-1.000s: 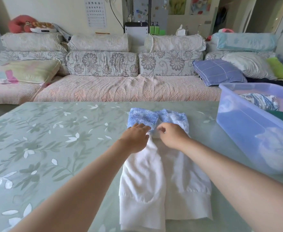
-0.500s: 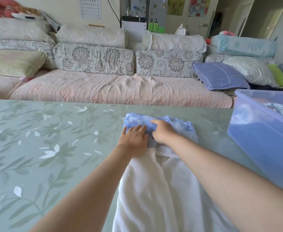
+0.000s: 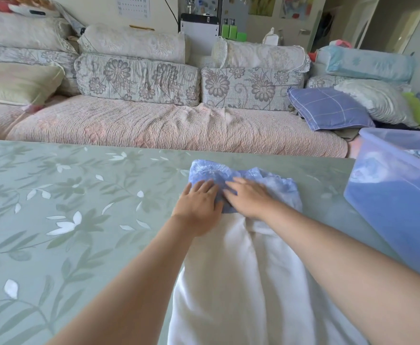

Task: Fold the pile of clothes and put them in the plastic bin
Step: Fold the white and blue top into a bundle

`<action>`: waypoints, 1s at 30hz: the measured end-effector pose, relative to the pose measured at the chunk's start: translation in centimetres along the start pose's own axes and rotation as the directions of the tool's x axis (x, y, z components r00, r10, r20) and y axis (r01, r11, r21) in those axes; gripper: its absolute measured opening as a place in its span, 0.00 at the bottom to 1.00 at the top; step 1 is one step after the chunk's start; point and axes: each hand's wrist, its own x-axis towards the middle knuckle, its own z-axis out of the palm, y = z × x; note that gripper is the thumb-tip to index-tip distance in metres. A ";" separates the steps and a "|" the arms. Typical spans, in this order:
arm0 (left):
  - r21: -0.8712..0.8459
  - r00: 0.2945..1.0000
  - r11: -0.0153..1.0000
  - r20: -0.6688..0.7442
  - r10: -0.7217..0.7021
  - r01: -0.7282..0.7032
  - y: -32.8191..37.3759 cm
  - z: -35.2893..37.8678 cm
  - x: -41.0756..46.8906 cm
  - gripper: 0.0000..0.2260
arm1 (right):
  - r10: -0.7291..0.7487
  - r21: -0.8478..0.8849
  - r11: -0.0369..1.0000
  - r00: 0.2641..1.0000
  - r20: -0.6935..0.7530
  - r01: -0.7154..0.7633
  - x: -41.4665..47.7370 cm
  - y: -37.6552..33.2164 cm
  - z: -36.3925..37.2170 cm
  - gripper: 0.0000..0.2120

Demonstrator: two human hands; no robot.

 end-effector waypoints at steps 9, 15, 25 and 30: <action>0.078 0.971 0.992 0.210 -0.114 0.100 1.7 0.2 0.4 0.28 | -0.047 -0.079 0.996 0.997 0.067 0.052 -2.8 2.7 -1.4 0.27; -0.037 0.990 0.998 0.128 0.060 -0.055 5.1 -0.5 0.4 0.23 | 0.210 -0.065 0.973 0.963 -0.167 -0.223 -6.9 8.2 -2.8 0.20; 0.004 0.955 1.000 0.296 0.020 -0.023 7.3 1.3 0.9 0.26 | 0.508 0.479 0.730 0.856 0.098 -0.487 -7.0 7.4 -4.0 0.25; -0.182 0.952 0.983 0.305 0.027 0.030 7.4 0.0 1.0 0.26 | 0.650 0.695 0.401 0.720 0.243 -0.597 -6.3 6.8 -4.7 0.18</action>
